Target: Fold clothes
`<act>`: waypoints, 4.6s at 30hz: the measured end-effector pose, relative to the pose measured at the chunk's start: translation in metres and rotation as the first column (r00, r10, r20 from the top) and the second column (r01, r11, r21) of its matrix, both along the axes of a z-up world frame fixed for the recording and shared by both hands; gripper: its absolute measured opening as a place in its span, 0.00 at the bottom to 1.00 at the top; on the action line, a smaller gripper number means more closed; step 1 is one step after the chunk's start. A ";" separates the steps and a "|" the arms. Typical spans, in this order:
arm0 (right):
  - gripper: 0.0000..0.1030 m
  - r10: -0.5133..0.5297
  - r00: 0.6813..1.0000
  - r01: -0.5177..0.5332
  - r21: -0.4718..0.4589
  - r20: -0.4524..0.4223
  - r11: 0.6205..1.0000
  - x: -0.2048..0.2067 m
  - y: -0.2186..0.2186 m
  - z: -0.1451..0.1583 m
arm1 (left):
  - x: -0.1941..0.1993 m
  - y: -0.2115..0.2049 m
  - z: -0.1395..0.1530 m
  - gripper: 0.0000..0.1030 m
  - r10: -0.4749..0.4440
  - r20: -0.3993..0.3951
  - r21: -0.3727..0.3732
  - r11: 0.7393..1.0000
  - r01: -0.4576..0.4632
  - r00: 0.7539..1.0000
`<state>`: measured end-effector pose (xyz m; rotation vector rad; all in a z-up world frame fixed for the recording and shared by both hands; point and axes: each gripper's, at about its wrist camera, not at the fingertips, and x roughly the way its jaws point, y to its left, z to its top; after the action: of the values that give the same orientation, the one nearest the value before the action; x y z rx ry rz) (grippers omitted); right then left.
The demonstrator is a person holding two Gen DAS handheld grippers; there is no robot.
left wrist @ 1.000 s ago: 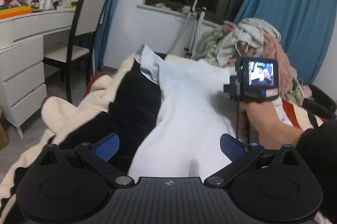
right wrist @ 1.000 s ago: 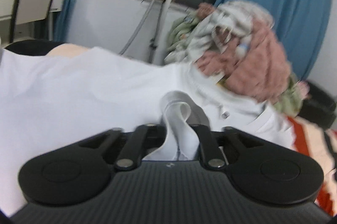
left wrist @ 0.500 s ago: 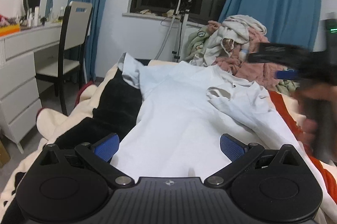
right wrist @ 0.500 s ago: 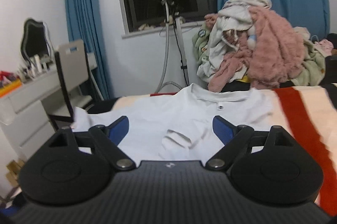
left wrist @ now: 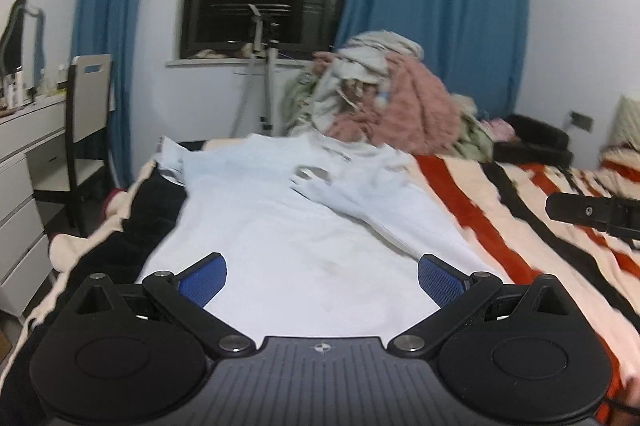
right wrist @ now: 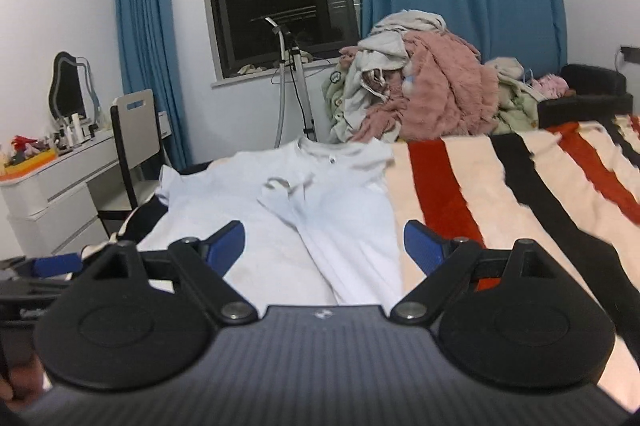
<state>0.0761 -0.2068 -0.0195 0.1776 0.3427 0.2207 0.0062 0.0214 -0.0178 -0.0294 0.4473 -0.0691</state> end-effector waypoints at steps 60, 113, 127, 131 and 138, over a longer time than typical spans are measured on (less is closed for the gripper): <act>0.86 -0.280 0.960 0.267 0.329 -0.006 0.906 -0.028 -0.164 -0.019 | 0.023 -0.198 -0.080 0.06 -0.479 -0.288 -0.265 0.872 0.411 0.829; 0.85 -0.068 0.992 0.084 0.154 -0.107 0.984 0.150 -0.033 -0.082 | 0.432 -0.011 -0.108 0.04 0.158 -0.176 -0.218 0.957 -0.194 0.972; 0.85 -0.042 0.996 0.052 0.121 -0.079 0.991 0.141 -0.021 -0.073 | 0.352 0.003 -0.092 0.46 0.085 -0.225 -0.153 0.981 -0.121 0.971; 0.85 -0.021 0.998 0.028 0.126 -0.052 0.992 0.128 -0.018 -0.066 | 0.273 0.008 -0.078 0.57 0.009 -0.231 -0.227 0.972 -0.063 0.973; 0.85 -0.041 0.999 0.043 0.157 -0.018 0.987 0.095 -0.016 -0.046 | 0.159 -0.012 -0.037 0.76 -0.008 -0.163 -0.135 0.991 -0.015 0.987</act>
<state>0.1710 -0.2228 -0.0658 0.3425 0.3355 0.2049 0.1652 0.0093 -0.0546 -0.1711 0.6062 -0.0942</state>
